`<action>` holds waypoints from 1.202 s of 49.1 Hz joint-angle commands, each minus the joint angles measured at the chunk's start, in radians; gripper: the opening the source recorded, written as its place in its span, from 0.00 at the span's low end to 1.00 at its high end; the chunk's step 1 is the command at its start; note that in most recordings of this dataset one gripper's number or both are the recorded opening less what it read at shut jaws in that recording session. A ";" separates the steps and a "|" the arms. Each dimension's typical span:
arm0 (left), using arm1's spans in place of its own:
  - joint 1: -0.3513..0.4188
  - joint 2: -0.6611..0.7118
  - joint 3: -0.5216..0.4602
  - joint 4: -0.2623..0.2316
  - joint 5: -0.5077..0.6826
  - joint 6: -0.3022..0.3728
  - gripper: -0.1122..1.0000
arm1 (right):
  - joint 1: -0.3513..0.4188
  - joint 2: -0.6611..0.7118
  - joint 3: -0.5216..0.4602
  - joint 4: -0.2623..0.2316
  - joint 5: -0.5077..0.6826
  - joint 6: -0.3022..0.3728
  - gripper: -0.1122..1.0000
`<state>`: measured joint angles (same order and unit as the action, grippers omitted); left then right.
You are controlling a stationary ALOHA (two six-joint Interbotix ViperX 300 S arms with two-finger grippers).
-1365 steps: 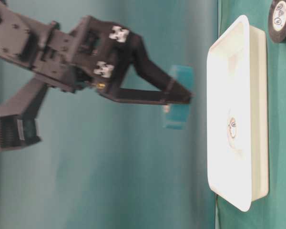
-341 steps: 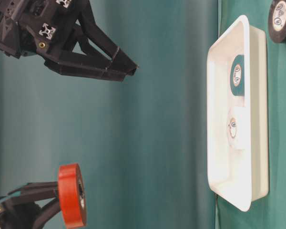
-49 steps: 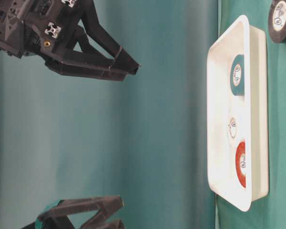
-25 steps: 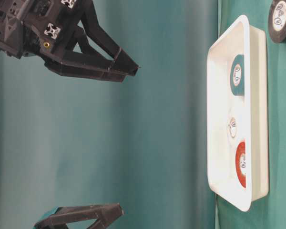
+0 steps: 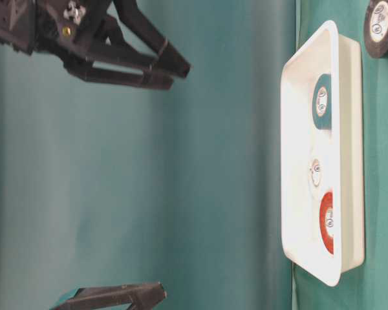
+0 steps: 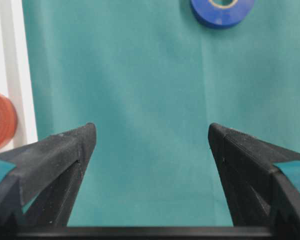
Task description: Pick up the tape from a random location and place it into the white case.
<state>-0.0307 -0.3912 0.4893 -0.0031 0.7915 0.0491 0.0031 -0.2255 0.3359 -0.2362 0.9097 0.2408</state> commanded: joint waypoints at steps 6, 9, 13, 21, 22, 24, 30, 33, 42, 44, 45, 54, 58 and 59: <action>0.008 -0.046 0.012 0.000 -0.038 -0.002 0.98 | 0.003 -0.089 0.048 -0.002 -0.037 0.002 0.91; 0.008 -0.052 0.018 0.000 -0.049 -0.002 0.98 | 0.003 -0.115 0.071 -0.003 -0.044 0.002 0.91; 0.008 -0.058 0.023 -0.002 -0.055 -0.002 0.98 | 0.003 -0.147 0.097 -0.003 -0.054 0.002 0.91; 0.014 -0.064 0.029 0.000 -0.061 -0.003 0.98 | 0.003 -0.204 0.135 -0.003 -0.069 0.002 0.91; 0.015 -0.064 0.031 -0.002 -0.061 -0.003 0.98 | 0.003 -0.210 0.140 -0.003 -0.071 0.002 0.91; 0.015 -0.064 0.031 0.000 -0.061 -0.003 0.98 | 0.003 -0.222 0.147 -0.003 -0.074 0.002 0.91; 0.020 -0.066 0.031 -0.002 -0.066 -0.003 0.98 | 0.003 -0.253 0.166 -0.003 -0.083 0.002 0.91; 0.020 -0.064 0.031 -0.002 -0.069 -0.003 0.98 | 0.003 -0.265 0.173 -0.003 -0.095 0.002 0.91; 0.020 -0.066 0.031 -0.002 -0.069 -0.003 0.98 | 0.003 -0.275 0.178 -0.002 -0.106 0.002 0.91; 0.020 -0.066 0.031 -0.002 -0.069 -0.003 0.98 | 0.003 -0.275 0.178 -0.002 -0.106 0.002 0.91; 0.020 -0.066 0.031 0.000 -0.069 -0.003 0.98 | 0.003 -0.275 0.178 0.000 -0.106 0.002 0.91; 0.020 -0.066 0.031 0.000 -0.069 -0.003 0.98 | 0.003 -0.275 0.179 0.000 -0.106 0.002 0.91; 0.020 -0.064 0.031 -0.002 -0.069 -0.003 0.98 | 0.003 -0.275 0.179 0.000 -0.106 0.002 0.91; 0.020 -0.066 0.031 0.000 -0.069 -0.003 0.98 | 0.003 -0.275 0.179 0.000 -0.106 0.002 0.91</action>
<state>-0.0138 -0.4449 0.5323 -0.0031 0.7302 0.0476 0.0031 -0.4878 0.5262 -0.2362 0.8115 0.2408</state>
